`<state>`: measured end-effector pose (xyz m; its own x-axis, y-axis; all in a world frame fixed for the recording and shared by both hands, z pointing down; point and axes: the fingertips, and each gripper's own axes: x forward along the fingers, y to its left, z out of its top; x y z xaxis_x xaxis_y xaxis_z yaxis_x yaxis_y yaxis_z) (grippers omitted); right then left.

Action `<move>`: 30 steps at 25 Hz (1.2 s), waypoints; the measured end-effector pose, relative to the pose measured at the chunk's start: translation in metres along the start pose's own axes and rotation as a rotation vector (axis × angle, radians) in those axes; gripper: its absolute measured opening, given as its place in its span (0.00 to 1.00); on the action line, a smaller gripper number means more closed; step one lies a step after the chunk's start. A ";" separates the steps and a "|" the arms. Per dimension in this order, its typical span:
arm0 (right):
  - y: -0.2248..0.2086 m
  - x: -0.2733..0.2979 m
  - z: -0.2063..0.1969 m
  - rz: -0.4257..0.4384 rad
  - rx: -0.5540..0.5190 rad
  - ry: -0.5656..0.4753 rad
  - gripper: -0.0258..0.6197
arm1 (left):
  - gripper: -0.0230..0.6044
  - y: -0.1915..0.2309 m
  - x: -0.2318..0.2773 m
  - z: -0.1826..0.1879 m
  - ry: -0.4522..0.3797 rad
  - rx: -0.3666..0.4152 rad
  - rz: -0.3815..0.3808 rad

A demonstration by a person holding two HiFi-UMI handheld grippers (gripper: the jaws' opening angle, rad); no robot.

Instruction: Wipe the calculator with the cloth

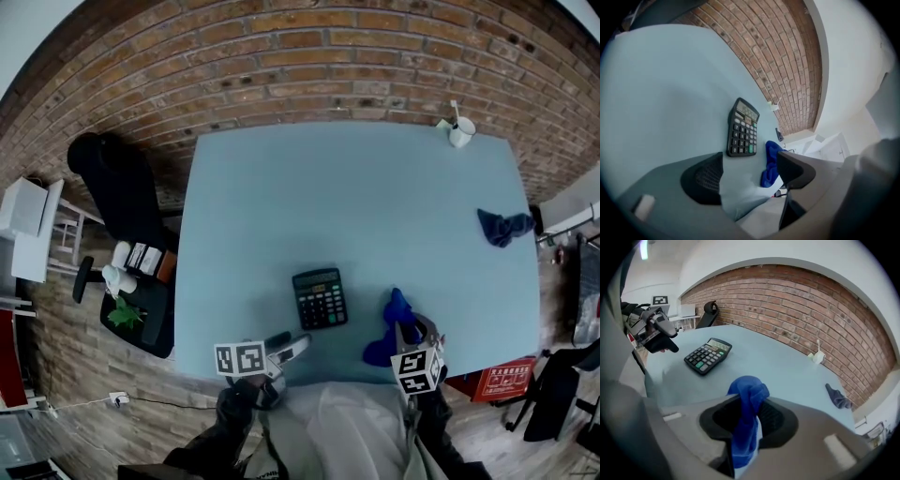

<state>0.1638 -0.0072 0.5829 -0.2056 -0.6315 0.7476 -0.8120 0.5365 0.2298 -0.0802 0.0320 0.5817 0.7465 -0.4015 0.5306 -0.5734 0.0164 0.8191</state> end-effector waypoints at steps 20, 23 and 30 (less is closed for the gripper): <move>0.038 -0.015 0.086 -0.030 -0.326 -0.184 0.20 | 0.05 -0.101 -0.022 0.060 -0.463 0.202 -0.222; 0.014 -0.025 0.076 -0.137 -0.271 -0.234 0.28 | 0.05 -0.101 -0.023 0.055 -0.464 0.202 -0.223; -0.037 -0.057 0.050 -0.299 -0.255 -0.201 0.32 | 0.05 -0.093 -0.026 0.050 -0.468 0.176 -0.222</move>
<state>0.1782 -0.0188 0.5009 -0.1050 -0.8626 0.4948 -0.6967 0.4189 0.5824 -0.0631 -0.0050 0.4810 0.6491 -0.7432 0.1624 -0.4969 -0.2525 0.8302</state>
